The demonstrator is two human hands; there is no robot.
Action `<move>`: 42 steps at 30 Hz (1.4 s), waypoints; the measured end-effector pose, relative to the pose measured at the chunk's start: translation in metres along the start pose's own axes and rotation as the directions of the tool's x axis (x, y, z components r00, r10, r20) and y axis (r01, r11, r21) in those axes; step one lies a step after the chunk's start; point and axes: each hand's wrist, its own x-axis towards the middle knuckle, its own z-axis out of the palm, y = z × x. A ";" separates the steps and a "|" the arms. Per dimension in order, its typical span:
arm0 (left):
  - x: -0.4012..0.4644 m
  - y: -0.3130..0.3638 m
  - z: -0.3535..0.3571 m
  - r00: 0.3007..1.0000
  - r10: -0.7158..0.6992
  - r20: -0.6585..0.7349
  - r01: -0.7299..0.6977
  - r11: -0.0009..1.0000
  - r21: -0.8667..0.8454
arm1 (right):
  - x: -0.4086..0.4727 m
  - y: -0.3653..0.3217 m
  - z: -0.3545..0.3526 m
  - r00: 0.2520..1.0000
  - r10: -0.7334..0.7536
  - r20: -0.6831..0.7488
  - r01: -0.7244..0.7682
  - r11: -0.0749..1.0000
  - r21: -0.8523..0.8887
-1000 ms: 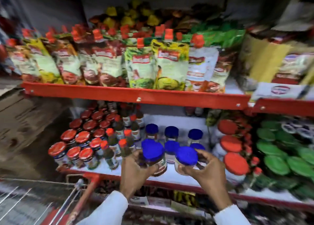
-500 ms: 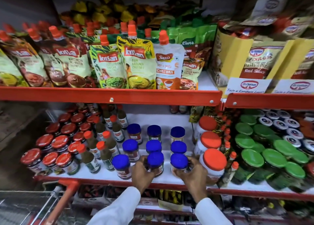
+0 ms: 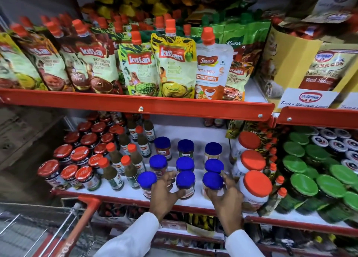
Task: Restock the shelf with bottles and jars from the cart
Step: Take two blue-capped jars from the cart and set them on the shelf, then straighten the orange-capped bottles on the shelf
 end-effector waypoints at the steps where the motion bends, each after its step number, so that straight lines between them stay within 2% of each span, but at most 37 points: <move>1: -0.002 0.003 -0.009 1.000 0.013 -0.011 -0.013 1.000 -0.013 | -0.002 -0.008 0.002 0.999 -0.021 -0.035 0.020 1.000 -0.024; 4: -0.013 0.012 -0.045 0.994 0.085 -0.066 -0.088 0.995 -0.038 | -0.011 -0.042 0.012 0.981 -0.153 -0.116 0.154 0.988 -0.002; 6: -0.022 0.019 -0.073 0.984 0.108 -0.141 -0.118 0.991 -0.059 | -0.017 -0.065 0.025 0.967 -0.234 -0.102 0.236 0.972 0.010; 10: -0.027 0.006 -0.138 0.932 0.147 -0.331 -0.161 0.987 -0.014 | -0.032 -0.103 0.072 0.968 -0.244 0.062 0.235 0.964 0.128; 14: -0.022 -0.026 -0.196 0.872 0.073 -0.484 -0.100 0.994 -0.032 | -0.044 -0.130 0.131 0.938 -0.230 0.260 0.190 0.967 0.169; 16: -0.015 -0.036 -0.211 0.864 0.045 -0.501 -0.080 0.996 -0.048 | -0.042 -0.138 0.160 0.929 -0.206 0.307 0.169 0.975 0.142; 21: 0.007 -0.037 -0.223 0.888 0.023 -0.459 -0.036 0.999 -0.019 | -0.036 -0.158 0.204 0.965 -0.138 0.223 0.128 0.990 0.058; 24: 0.020 -0.041 -0.220 0.907 0.028 -0.420 -0.029 1.000 0.004 | -0.033 -0.157 0.218 0.984 -0.066 0.167 0.056 0.996 0.064; 28: 0.031 -0.041 -0.217 0.918 0.036 -0.395 -0.033 0.999 0.013 | -0.032 -0.154 0.226 0.992 -0.051 0.114 0.044 0.997 0.067; 33: 0.036 -0.044 -0.224 0.935 0.030 -0.355 -0.029 1.000 0.008 | -0.033 -0.148 0.229 0.989 -0.040 0.145 0.028 0.996 0.090; 42: 0.045 -0.051 -0.237 0.976 0.085 -0.201 -0.083 0.996 0.018 | -0.041 -0.142 0.226 0.990 -0.028 0.139 0.010 0.992 0.128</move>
